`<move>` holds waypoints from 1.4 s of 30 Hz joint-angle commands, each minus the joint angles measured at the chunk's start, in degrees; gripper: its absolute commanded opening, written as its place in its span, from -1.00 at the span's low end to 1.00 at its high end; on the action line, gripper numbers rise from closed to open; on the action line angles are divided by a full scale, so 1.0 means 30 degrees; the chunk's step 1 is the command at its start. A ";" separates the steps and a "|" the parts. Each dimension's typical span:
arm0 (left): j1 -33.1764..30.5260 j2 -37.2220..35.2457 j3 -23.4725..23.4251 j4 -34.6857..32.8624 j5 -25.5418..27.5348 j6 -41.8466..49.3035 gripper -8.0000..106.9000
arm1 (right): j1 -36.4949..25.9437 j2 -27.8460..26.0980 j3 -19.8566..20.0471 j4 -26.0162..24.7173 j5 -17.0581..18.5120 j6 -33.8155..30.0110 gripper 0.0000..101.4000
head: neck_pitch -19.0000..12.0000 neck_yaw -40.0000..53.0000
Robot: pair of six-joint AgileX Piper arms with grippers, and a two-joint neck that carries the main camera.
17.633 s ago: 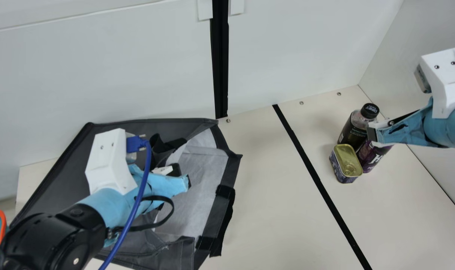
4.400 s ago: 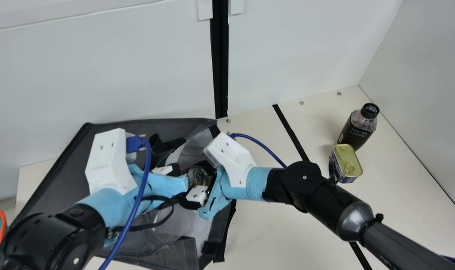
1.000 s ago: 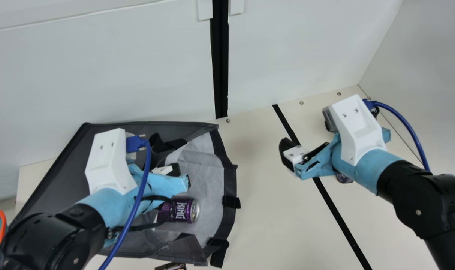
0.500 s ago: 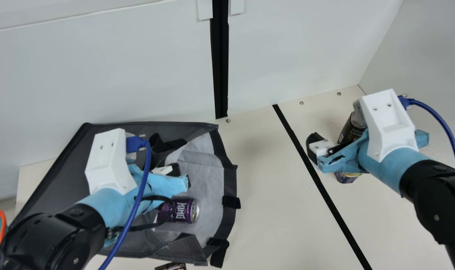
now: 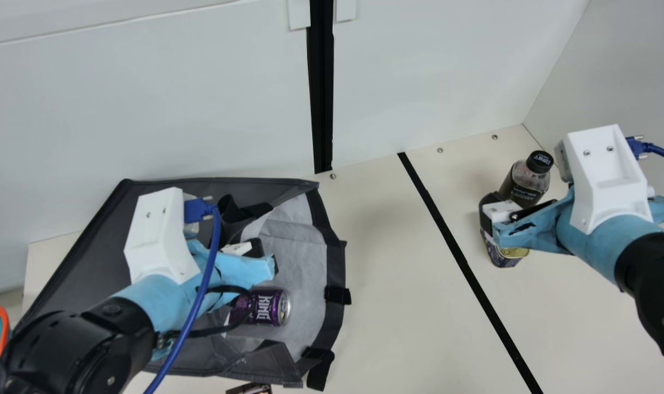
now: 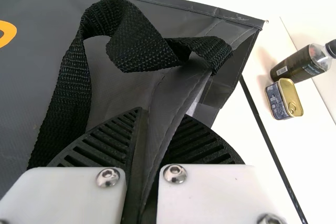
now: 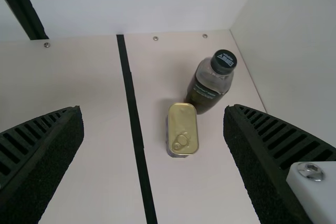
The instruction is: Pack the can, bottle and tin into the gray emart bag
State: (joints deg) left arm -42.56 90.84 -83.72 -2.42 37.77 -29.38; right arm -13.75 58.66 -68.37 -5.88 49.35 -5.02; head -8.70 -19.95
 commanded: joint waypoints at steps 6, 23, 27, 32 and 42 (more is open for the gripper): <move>0.0000 0.0000 0.0000 0.0000 0.0000 0.0000 -0.68 | -0.0377 -0.0089 -0.0579 -0.0668 0.0951 0.0224 0.79 | -0.0433 -0.0016; 0.0000 0.0000 0.0000 0.0000 0.0000 0.0000 -0.68 | -0.1338 -0.0429 -0.1675 -0.1520 0.3059 -0.0233 0.79 | -0.0433 -0.0016; 0.0000 0.0000 0.0000 0.0000 0.0000 0.0000 -0.68 | -0.1581 -0.0526 -0.1816 -0.1536 0.3399 -0.0373 0.79 | -0.0433 -0.0016; 0.0000 0.0000 0.0000 0.0000 0.0000 0.0000 -0.68 | -0.1831 -0.0621 -0.1927 -0.1447 0.3731 -0.0519 0.79 | -0.0433 -0.0016; 0.0000 0.0000 0.0000 0.0000 0.0000 0.0000 -0.68 | -0.2222 -0.0625 -0.2062 -0.1117 0.4085 -0.0841 0.79 | -0.0433 -0.0016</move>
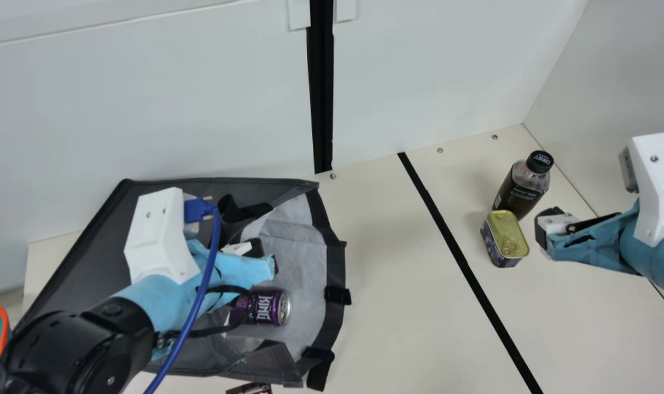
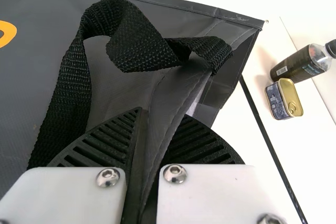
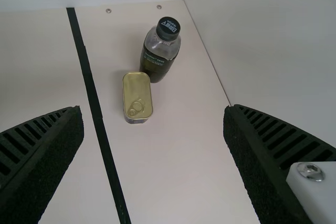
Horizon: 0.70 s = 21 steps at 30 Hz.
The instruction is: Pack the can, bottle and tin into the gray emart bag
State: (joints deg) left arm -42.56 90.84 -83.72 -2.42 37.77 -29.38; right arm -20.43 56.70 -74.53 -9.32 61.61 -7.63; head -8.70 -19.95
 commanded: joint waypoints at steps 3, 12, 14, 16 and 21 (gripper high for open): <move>0.0000 0.0000 0.0000 0.0000 0.0000 0.0000 -0.68 | -0.0040 0.0107 -0.0114 0.0051 0.0076 -0.0016 0.79 | -0.0433 -0.0016; 0.0000 0.0000 0.0000 0.0000 0.0000 0.0000 -0.68 | -0.0225 0.0507 -0.0462 0.0112 0.0199 -0.0131 0.79 | -0.0433 -0.0016; 0.0000 0.0000 0.0000 0.0000 0.0000 0.0000 -0.68 | -0.0302 0.0644 -0.0539 0.0177 0.0207 -0.0178 0.79 | -0.0433 -0.0016; 0.0000 0.0000 0.0000 0.0000 0.0000 0.0000 -0.68 | -0.0385 0.0791 -0.0614 0.0320 0.0206 -0.0204 0.79 | -0.0433 -0.0016; 0.0000 0.0000 0.0000 0.0000 0.0000 0.0000 -0.68 | -0.0721 0.1203 -0.0864 0.0800 0.0185 -0.0399 0.79 | -0.0433 -0.0016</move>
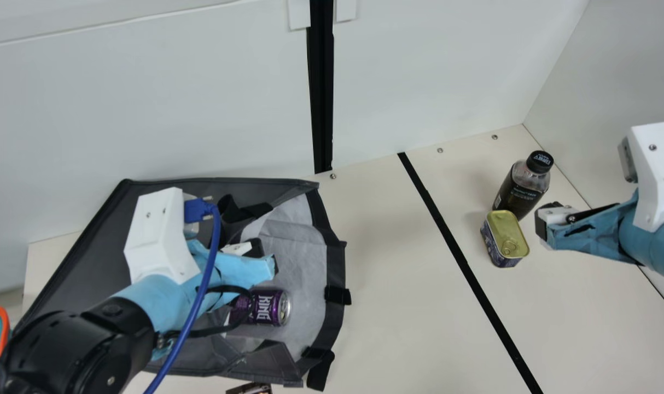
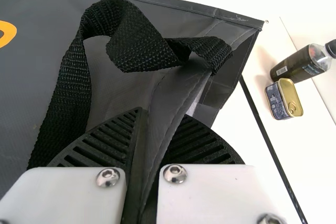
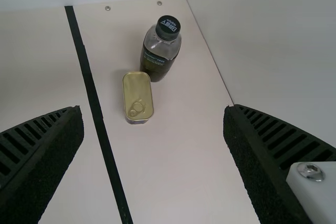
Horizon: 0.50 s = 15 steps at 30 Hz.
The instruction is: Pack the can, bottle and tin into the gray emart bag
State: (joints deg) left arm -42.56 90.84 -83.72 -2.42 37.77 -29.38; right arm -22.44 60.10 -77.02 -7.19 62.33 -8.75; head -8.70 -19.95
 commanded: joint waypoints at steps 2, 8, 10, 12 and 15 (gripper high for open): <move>0.0000 0.0000 0.0000 0.0000 0.0000 0.0000 -0.68 | -0.0222 0.0276 -0.0146 0.0293 -0.0089 -0.0156 0.79 | -0.0433 -0.0016; 0.0000 0.0000 0.0000 0.0000 0.0000 0.0000 -0.68 | -0.0660 0.0959 -0.0468 0.0750 -0.0249 -0.0483 0.79 | -0.0433 -0.0016; 0.0000 0.0000 0.0000 0.0000 0.0000 0.0000 -0.68 | -0.0795 0.1248 -0.0584 0.0891 -0.0326 -0.0582 0.79 | -0.0433 -0.0016; 0.0000 0.0000 0.0000 0.0000 0.0000 0.0000 -0.68 | -0.0929 0.1558 -0.0723 0.1022 -0.0399 -0.0689 0.79 | -0.0433 -0.0016; 0.0000 0.0000 0.0000 0.0000 0.0000 0.0000 -0.68 | -0.1065 0.2050 -0.0952 0.1150 -0.0514 -0.0796 0.79 | -0.0433 -0.0016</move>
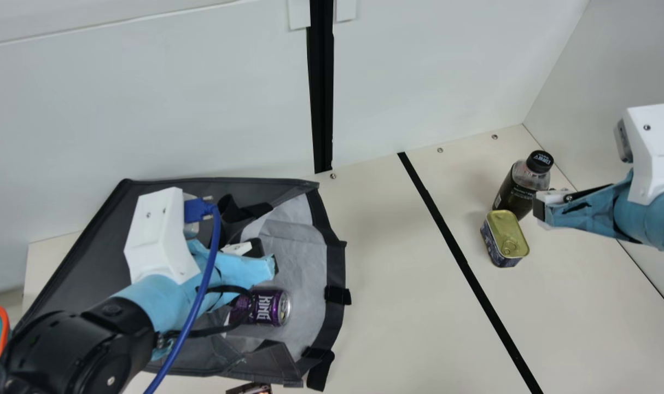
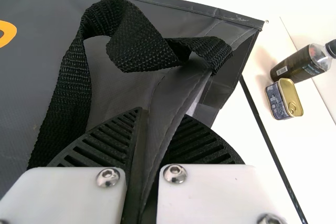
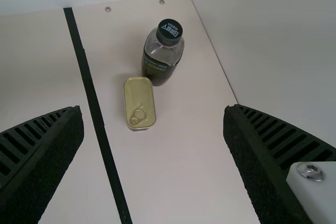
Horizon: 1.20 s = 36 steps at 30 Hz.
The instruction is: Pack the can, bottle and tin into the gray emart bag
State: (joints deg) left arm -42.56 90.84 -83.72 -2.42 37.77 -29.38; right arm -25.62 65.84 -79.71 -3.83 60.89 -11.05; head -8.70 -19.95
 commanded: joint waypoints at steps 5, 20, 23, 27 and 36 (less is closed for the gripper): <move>0.0000 0.0000 0.0000 0.0000 0.0000 0.0000 -0.68 | -0.0067 0.0973 -0.0463 0.0082 -0.0225 -0.0064 0.79 | -0.0433 -0.0016; 0.0000 0.0000 0.0000 0.0000 0.0000 0.0000 -0.68 | -0.0007 0.3778 -0.1809 -0.0126 -0.0929 0.0085 0.79 | -0.0433 -0.0016; 0.0000 0.0000 0.0000 0.0000 0.0000 0.0000 -0.68 | -0.0059 0.4381 -0.2176 -0.0043 -0.0995 0.0061 0.79 | -0.0433 -0.0016; 0.0000 0.0000 0.0000 0.0000 0.0000 0.0000 -0.68 | -0.0141 0.5165 -0.2713 0.0080 -0.1047 0.0029 0.79 | -0.0433 -0.0016; 0.0000 0.0000 0.0000 0.0000 0.0000 0.0000 -0.68 | -0.0316 0.6948 -0.4099 0.0352 -0.0856 0.0177 0.79 | -0.0433 -0.0016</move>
State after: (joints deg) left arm -42.56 90.84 -83.72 -2.42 37.77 -29.38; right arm -26.52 86.10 -91.55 -2.90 58.07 -10.74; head -8.70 -19.95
